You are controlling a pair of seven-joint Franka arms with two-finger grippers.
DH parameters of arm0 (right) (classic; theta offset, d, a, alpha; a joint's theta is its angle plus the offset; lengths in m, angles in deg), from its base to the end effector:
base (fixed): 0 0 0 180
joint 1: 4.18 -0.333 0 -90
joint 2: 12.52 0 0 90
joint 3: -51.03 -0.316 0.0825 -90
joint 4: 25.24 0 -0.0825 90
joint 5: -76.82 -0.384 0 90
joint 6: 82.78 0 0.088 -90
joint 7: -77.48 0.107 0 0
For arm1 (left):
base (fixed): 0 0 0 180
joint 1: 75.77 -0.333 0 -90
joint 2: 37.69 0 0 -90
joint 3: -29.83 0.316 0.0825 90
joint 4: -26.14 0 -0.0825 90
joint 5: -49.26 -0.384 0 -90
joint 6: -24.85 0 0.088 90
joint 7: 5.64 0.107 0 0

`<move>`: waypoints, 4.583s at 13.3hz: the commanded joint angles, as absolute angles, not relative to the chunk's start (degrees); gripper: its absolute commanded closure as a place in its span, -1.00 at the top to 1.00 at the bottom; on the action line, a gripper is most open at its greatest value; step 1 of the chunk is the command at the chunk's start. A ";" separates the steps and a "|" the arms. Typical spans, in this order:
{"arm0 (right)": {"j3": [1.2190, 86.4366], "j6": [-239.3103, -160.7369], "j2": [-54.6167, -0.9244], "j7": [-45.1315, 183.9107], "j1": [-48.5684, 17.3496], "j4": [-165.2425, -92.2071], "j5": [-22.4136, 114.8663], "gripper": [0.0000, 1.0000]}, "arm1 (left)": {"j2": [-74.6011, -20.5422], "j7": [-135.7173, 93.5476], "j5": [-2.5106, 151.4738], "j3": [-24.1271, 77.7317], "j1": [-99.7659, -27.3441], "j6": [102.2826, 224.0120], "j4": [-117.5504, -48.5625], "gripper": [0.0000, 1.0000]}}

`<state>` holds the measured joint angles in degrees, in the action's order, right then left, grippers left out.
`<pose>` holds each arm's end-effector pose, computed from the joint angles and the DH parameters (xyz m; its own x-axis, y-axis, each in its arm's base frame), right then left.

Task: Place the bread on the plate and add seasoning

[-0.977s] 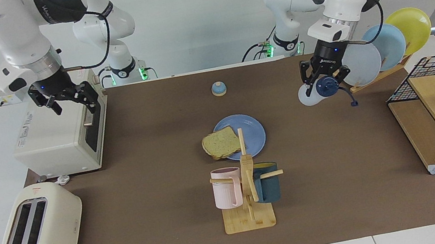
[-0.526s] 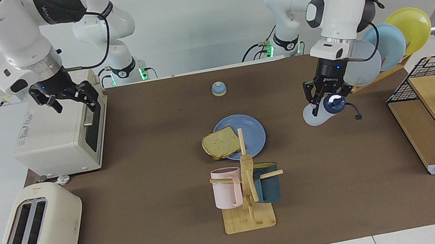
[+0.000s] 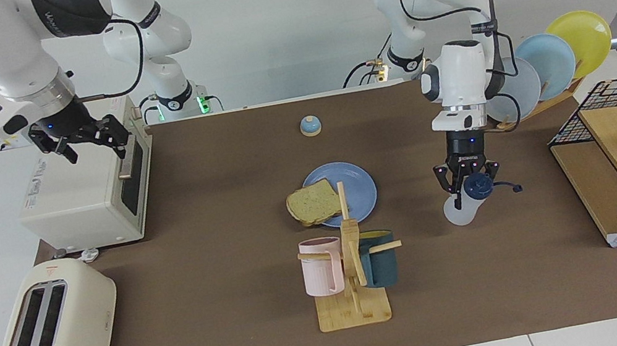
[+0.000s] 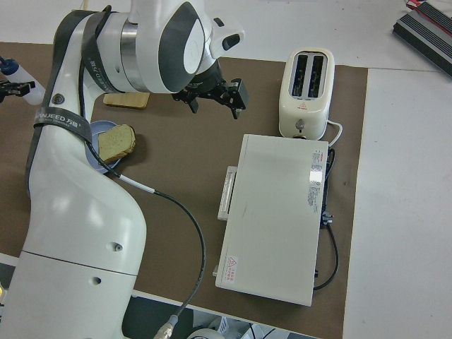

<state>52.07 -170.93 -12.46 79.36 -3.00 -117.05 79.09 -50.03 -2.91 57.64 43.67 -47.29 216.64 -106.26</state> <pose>0.5490 -0.0256 0.6076 0.9955 -0.0727 -0.0614 -0.0702 -0.9967 0.0416 0.5588 -0.1339 0.3532 0.6654 -0.1179 0.7371 -0.1734 -0.9849 -0.0009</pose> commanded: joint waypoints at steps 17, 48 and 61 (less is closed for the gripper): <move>52.70 -171.02 -11.11 77.30 -2.16 -118.58 79.28 1.00 | -61.24 -3.63 57.17 43.28 -47.73 225.68 -101.91 0.21; 52.70 -171.02 -11.11 77.30 -2.16 -118.58 79.28 1.00 | -20.38 -3.44 56.38 43.36 -46.68 166.70 -110.22 1.00; 52.70 -171.02 -11.02 77.30 -2.16 -118.58 79.28 1.00 | -27.83 -3.62 47.50 43.63 -52.39 115.67 -71.97 1.00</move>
